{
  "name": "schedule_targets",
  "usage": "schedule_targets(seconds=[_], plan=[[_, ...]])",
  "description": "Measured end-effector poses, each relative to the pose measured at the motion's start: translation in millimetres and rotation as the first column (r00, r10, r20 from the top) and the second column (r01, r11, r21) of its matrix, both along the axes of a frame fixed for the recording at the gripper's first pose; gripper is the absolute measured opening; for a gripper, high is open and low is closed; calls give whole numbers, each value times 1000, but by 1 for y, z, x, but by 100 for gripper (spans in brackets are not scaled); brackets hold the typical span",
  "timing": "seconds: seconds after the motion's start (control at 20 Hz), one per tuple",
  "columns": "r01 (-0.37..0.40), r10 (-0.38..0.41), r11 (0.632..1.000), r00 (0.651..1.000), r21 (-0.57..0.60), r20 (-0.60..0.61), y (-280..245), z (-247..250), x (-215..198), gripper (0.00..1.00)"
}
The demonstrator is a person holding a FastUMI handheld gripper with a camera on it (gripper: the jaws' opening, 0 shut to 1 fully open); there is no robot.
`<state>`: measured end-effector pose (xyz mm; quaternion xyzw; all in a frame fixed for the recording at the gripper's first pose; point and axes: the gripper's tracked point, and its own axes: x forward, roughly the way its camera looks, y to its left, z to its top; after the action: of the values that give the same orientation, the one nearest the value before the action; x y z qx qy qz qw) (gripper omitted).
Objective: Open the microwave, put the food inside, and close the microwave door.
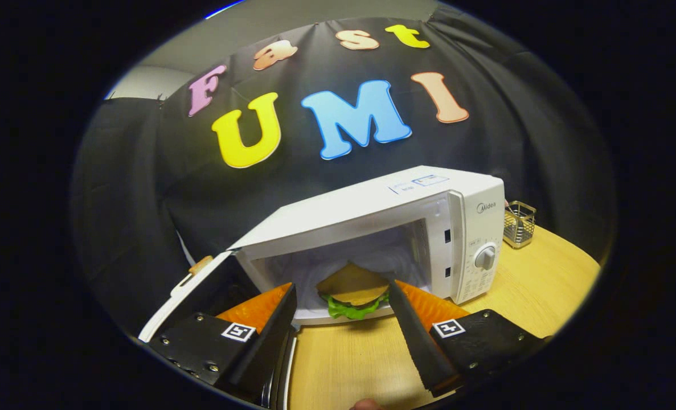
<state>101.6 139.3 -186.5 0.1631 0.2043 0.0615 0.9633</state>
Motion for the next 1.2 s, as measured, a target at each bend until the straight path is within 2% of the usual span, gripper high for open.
schedule_targets(seconds=[0.3,0.5,0.65,0.95,1.2], plan=[[-200,198,980,975,14,104,32,72,-60,97],[-340,334,940,932,19,142,68,94,-95,97],[-440,428,897,889,45,162,98,105,-122,97],[-656,630,754,736,33,249,159,130,-182,97],[-778,748,628,603,-1,278,199,126,-222,97]])
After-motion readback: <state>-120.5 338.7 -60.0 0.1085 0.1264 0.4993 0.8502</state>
